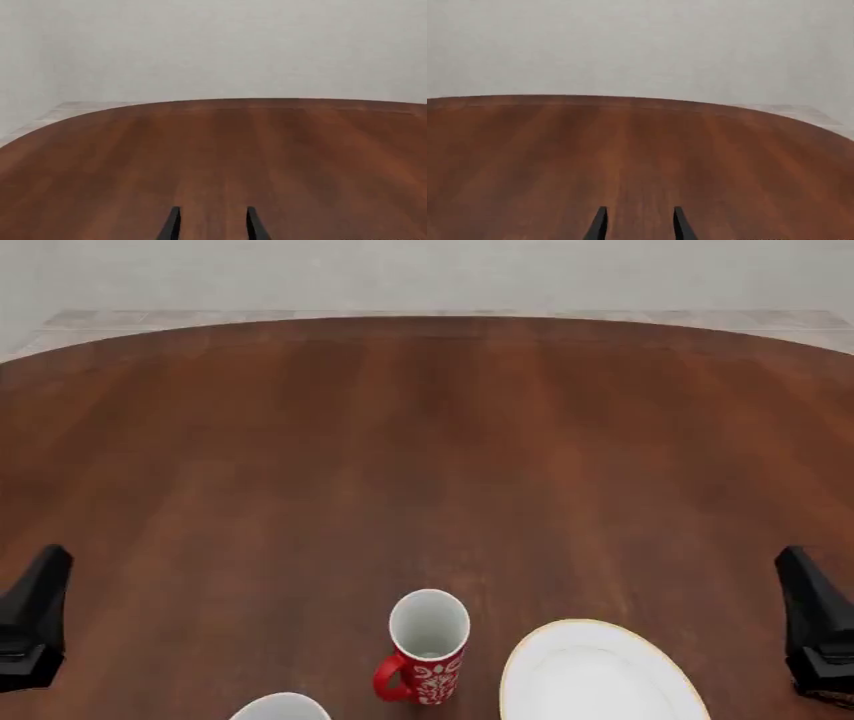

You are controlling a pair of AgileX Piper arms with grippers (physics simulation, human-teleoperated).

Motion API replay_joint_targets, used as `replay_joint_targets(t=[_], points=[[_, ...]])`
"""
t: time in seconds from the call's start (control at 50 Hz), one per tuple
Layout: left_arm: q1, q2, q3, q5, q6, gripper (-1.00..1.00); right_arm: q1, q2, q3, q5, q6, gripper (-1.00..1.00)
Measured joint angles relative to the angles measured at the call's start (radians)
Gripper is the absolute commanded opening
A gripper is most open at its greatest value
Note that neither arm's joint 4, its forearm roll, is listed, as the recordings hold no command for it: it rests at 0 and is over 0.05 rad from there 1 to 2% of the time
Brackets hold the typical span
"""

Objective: Put the white mug on the plate.

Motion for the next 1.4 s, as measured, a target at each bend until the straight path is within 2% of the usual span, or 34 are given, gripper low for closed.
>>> replay_joint_targets(t=[0.82,1.12,1.4], points=[[-0.016,0.009,-0.023,0.014,0.001,1.0,0.002,0.014,-0.005,-0.004,0.039,1.0],[-0.013,0.006,-0.027,0.021,0.002,1.0,0.076,0.12,-0.123,0.059,0.036,1.0],[-0.012,0.005,-0.029,0.025,0.003,1.0,0.163,0.21,-0.245,0.172,0.013,1.0]])
